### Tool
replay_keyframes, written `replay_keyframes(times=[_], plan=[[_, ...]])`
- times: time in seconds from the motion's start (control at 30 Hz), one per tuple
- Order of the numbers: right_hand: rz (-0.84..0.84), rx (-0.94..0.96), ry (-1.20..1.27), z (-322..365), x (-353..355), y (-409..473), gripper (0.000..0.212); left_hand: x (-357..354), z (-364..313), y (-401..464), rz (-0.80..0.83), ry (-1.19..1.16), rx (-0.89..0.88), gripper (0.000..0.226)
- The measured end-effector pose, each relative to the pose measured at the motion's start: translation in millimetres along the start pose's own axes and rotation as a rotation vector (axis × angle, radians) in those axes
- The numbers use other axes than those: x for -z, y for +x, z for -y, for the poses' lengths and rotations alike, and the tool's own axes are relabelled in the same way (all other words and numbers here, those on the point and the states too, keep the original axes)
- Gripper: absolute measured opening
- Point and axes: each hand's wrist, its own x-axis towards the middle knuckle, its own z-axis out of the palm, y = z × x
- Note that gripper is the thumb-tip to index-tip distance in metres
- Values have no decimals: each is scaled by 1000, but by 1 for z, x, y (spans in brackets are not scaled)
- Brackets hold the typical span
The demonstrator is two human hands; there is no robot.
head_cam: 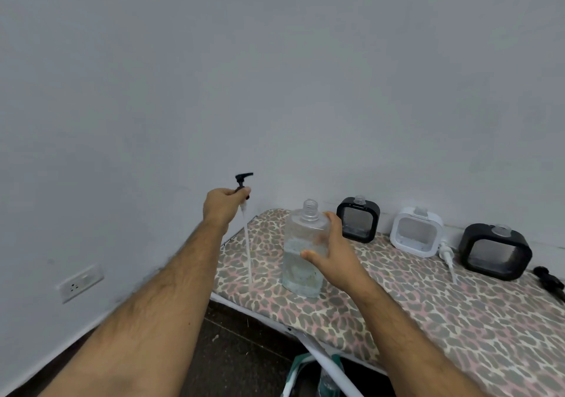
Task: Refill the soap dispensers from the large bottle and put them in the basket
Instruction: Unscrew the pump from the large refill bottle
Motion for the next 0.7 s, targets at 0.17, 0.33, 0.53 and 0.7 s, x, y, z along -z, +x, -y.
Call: replay_keyframes(times=[0.17, 0.33, 0.53, 0.7], plan=[[-6, 16, 20, -6, -2, 2, 96, -35, 29, 2, 82, 150, 50, 32], [-8, 29, 29, -11, -3, 4, 95, -64, 48, 2, 132, 362, 82, 33], [-6, 29, 52, -17, -5, 5, 94, -80, 71, -3, 119, 574, 137, 39], [-17, 31, 52, -18, -7, 6, 95, -87, 83, -4, 100, 787, 149, 39]])
